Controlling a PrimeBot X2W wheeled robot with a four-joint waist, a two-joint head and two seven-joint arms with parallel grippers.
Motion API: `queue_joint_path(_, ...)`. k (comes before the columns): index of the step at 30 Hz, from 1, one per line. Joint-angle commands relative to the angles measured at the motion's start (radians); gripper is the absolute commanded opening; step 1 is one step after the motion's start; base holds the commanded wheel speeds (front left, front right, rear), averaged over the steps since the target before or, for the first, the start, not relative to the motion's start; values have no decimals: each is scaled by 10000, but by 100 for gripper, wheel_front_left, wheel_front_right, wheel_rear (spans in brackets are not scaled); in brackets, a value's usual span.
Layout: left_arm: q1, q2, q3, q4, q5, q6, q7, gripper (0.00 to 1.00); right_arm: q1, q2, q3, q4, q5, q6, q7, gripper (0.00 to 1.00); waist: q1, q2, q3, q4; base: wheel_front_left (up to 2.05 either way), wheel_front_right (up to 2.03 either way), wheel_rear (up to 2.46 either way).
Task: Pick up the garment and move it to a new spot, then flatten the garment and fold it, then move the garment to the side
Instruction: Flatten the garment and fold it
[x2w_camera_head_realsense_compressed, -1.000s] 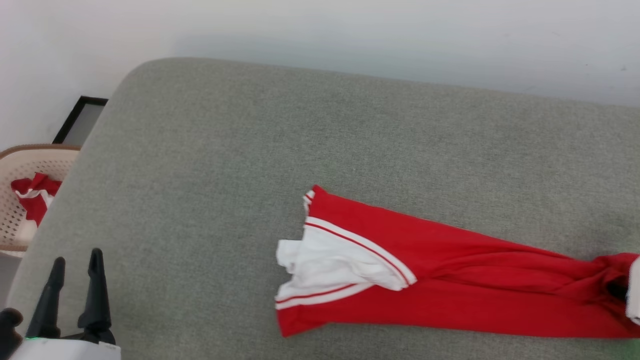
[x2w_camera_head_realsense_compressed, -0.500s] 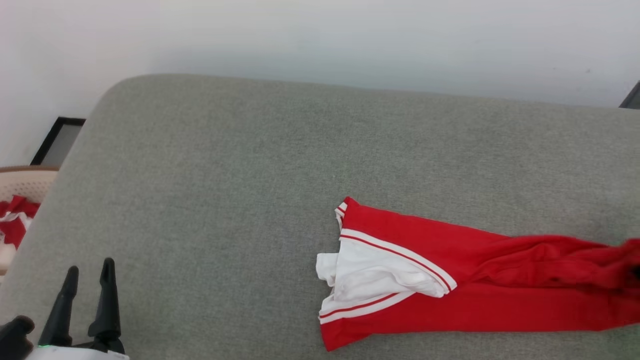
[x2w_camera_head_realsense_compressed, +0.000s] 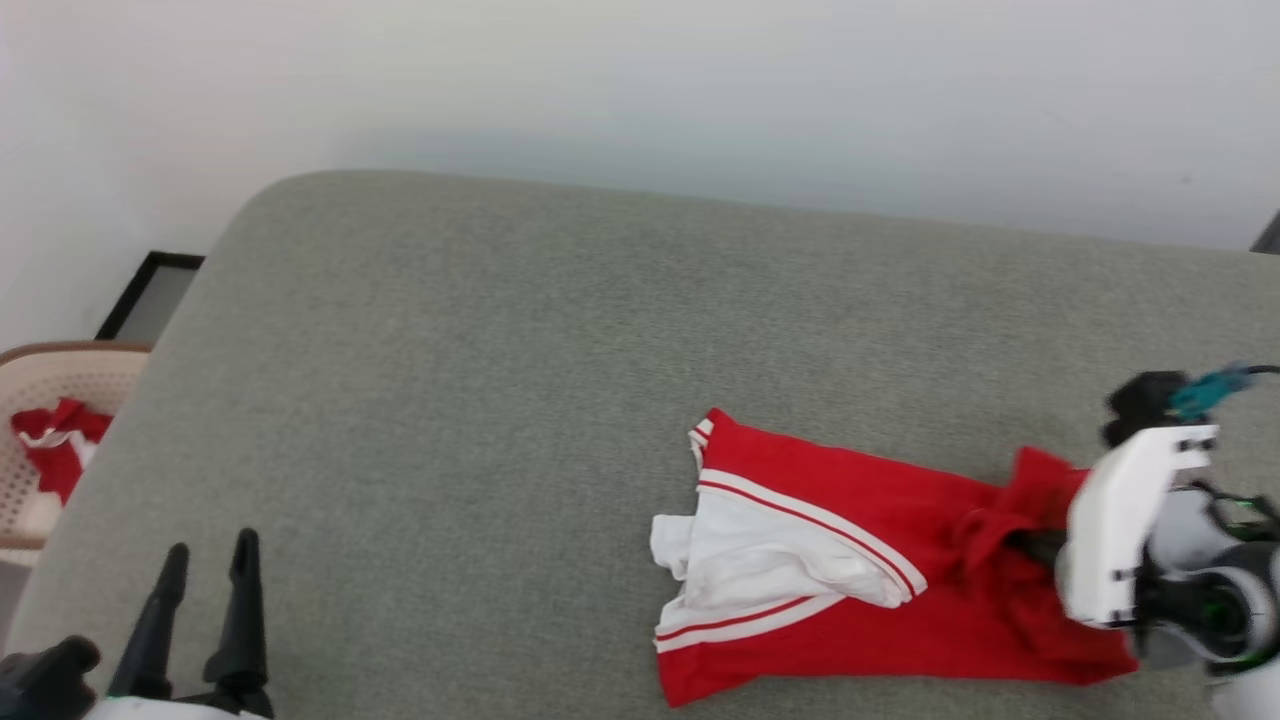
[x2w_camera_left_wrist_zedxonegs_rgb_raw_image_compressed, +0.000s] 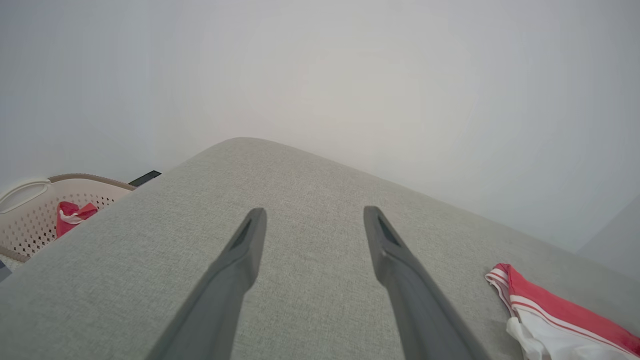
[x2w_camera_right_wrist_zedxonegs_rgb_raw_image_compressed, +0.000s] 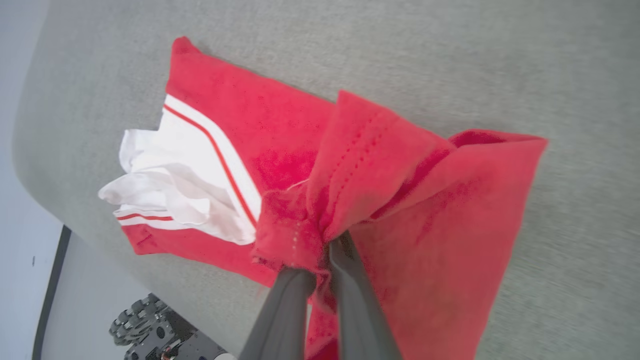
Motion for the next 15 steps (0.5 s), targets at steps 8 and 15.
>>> queue_joint_path(8, -455, -118, -464, 202, -151, -50, 65, 100, -716, 1361, 1083, 1054, -515, -13, -901, 0, 0, 0, 116, 917, 0, 0, 0)
queue_joint_path(15, -734, -148, -808, 429, -238, -73, 54, 100, -1541, 2095, 1656, 2756, -804, -13, -1971, 0, 0, 0, 204, 1386, 0, 0, 0)
